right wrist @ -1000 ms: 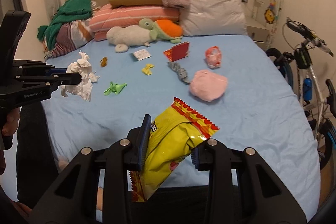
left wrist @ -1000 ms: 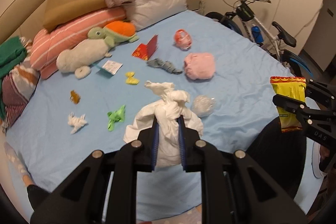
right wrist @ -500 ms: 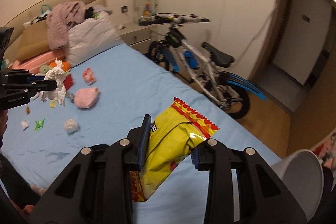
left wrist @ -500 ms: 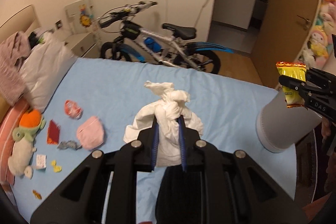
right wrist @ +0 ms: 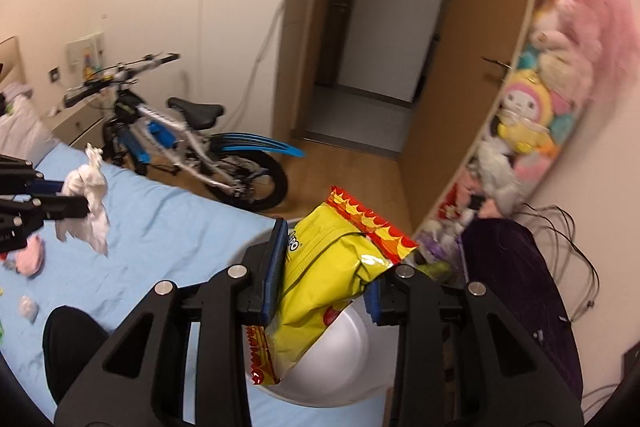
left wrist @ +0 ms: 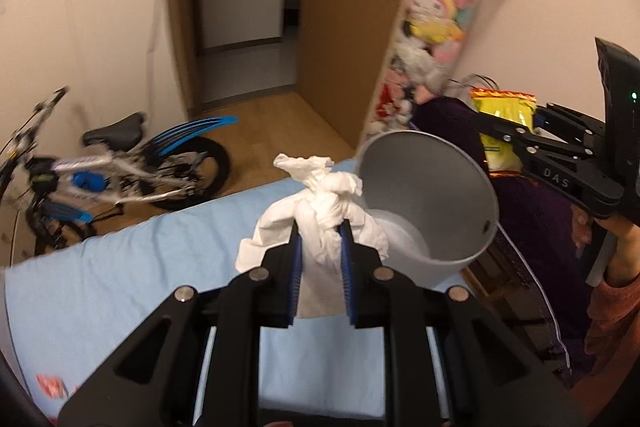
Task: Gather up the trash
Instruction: 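Carry the tissue and chip bag with both tools over to the grey bin, then open both tools to drop the tissue and chip bag into the bin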
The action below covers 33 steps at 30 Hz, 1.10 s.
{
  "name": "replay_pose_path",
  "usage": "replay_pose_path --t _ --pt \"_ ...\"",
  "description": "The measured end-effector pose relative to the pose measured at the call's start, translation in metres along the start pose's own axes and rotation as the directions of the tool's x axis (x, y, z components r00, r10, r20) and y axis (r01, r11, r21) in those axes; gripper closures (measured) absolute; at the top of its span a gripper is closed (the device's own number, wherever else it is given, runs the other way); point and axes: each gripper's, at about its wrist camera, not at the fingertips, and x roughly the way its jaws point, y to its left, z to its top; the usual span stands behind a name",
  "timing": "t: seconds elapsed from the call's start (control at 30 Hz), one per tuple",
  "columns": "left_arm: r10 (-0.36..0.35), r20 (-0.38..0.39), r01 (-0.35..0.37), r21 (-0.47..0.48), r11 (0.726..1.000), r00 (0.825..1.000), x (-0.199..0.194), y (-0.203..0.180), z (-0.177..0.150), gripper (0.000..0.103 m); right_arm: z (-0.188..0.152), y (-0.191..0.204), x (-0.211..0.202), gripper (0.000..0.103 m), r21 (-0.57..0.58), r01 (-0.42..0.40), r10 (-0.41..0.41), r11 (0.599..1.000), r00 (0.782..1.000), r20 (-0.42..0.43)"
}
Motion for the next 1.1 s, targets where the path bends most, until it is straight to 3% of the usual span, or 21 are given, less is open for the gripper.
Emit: replay_pose_path --t 0.23,0.43,0.47,0.5,0.57,0.73,0.93,1.0,1.1 --pt "-0.169 -0.065 0.175 0.106 0.979 0.983 0.053 -0.063 0.032 0.085 -0.009 -0.054 0.012 0.071 0.095 0.01 -0.007 0.995 0.999 -0.037" --pt "-0.23 -0.12 0.246 0.149 0.958 0.966 0.09 -0.094 0.032 0.081 -0.013 -0.067 0.015 0.069 0.101 -0.002 0.007 0.995 0.999 -0.053" --pt "-0.241 -0.132 0.259 0.144 0.955 0.962 0.095 -0.096 0.031 0.073 -0.013 -0.068 0.016 0.063 0.105 -0.007 0.013 0.994 0.999 -0.053" --pt "-0.247 -0.142 0.267 0.14 0.954 0.958 0.099 -0.097 0.03 0.053 -0.014 -0.068 0.018 0.052 0.111 -0.01 0.017 0.994 0.998 -0.055" --pt "-0.219 -0.144 0.241 0.159 0.957 0.965 0.104 -0.101 0.025 0.02 -0.014 -0.07 0.019 0.046 0.121 -0.018 0.024 0.993 0.998 -0.051" --pt "-0.157 -0.122 0.178 0.186 0.966 0.98 0.107 -0.1 0.009 0.02 -0.013 -0.066 0.023 0.046 0.114 -0.024 0.031 0.993 0.998 -0.061" --pt "-0.084 -0.084 0.092 0.09 0.992 0.993 0.087 -0.064 -0.01 0.02 -0.006 -0.037 0.024 0.045 0.058 -0.085 0.087 0.995 0.995 -0.048" --pt "-0.038 -0.069 0.04 0.035 0.999 0.997 0.073 -0.047 -0.022 0.02 -0.002 -0.019 0.026 0.043 0.033 -0.128 0.129 0.991 0.99 -0.047" --pt "0.087 -0.048 -0.089 -0.037 0.995 0.995 0.049 -0.019 -0.045 0.02 0.002 0.015 0.03 0.041 -0.021 -0.206 0.205 0.978 0.978 -0.046"
